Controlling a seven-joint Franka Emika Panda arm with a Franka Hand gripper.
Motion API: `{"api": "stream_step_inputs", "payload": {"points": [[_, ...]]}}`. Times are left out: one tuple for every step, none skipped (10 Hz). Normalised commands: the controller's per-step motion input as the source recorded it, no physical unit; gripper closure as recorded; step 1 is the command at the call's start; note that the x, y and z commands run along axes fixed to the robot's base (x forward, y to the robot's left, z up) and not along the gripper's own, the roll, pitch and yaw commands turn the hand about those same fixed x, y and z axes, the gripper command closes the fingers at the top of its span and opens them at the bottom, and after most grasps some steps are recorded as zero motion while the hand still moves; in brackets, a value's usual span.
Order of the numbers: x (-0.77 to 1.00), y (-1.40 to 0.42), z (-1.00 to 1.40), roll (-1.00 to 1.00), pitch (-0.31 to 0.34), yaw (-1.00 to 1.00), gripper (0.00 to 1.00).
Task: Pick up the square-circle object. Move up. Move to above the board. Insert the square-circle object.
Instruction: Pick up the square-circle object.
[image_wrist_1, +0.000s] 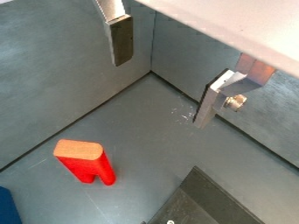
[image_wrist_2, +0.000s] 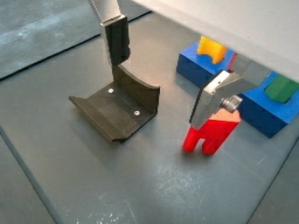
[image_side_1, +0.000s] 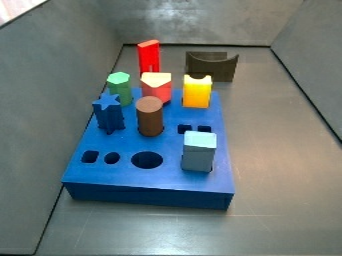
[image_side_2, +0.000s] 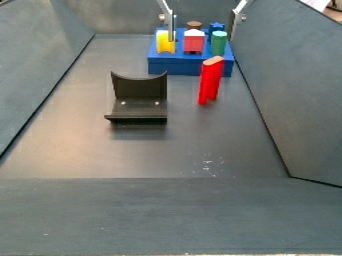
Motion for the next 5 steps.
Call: {"api": "stream_step_inputs", "payload": {"points": [[-0.07,-0.05,-0.03,0.00,-0.004,0.00,0.00],[0.00,0.00,0.00,-0.01,0.000,0.00,0.00],[0.00,-0.23,-0.23,-0.03,-0.021,0.00,0.00],[0.00,-0.30,-0.71,-0.01,0.017,0.21,0.00],[0.13,-0.45,-0.73,-0.03,0.124,0.61,0.00]]}}
